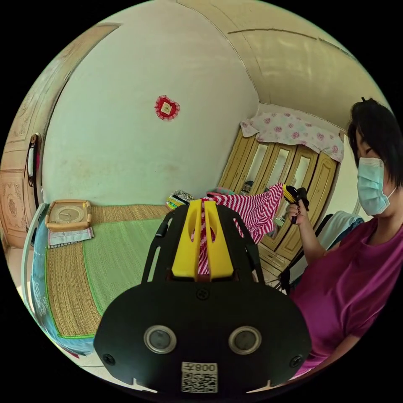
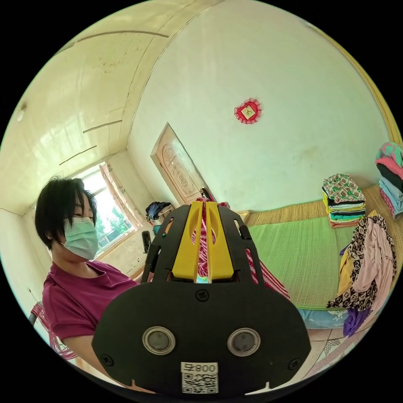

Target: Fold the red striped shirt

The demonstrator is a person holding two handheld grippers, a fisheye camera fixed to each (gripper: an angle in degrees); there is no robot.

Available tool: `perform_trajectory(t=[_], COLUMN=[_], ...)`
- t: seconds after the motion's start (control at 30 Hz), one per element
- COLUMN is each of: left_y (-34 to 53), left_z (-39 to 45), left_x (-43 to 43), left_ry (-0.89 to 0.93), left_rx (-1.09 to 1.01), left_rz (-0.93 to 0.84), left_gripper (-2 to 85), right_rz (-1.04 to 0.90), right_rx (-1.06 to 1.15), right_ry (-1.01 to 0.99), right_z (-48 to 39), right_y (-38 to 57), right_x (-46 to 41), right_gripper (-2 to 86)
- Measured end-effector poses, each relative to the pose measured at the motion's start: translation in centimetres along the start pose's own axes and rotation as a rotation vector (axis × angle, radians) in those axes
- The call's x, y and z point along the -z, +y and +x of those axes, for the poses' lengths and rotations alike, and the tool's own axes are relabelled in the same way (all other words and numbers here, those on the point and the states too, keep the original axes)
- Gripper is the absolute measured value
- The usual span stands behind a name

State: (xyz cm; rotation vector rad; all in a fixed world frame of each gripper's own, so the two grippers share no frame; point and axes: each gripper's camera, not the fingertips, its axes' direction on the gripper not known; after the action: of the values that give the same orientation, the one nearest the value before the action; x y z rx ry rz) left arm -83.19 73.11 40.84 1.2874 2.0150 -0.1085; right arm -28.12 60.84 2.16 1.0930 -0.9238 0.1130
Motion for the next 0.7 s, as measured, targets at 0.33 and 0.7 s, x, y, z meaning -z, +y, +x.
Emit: perform_trajectory(t=[0.33,0.7], left_y=[-3.8,-5.0], left_z=[10.2,18.9], left_x=[9.3,18.3], left_ry=[-0.014,-0.022], left_rx=[-0.103,-0.183], left_rz=[0.159,0.275], left_gripper=[0.6,0.8], right_rz=[0.053,0.118], right_rx=[0.128,0.236], right_ry=[-0.028,-0.044], right_z=[-6.2,-12.2], right_y=[1.1,4.7], right_x=[5.8,12.7], right_gripper=[0.9,0.9])
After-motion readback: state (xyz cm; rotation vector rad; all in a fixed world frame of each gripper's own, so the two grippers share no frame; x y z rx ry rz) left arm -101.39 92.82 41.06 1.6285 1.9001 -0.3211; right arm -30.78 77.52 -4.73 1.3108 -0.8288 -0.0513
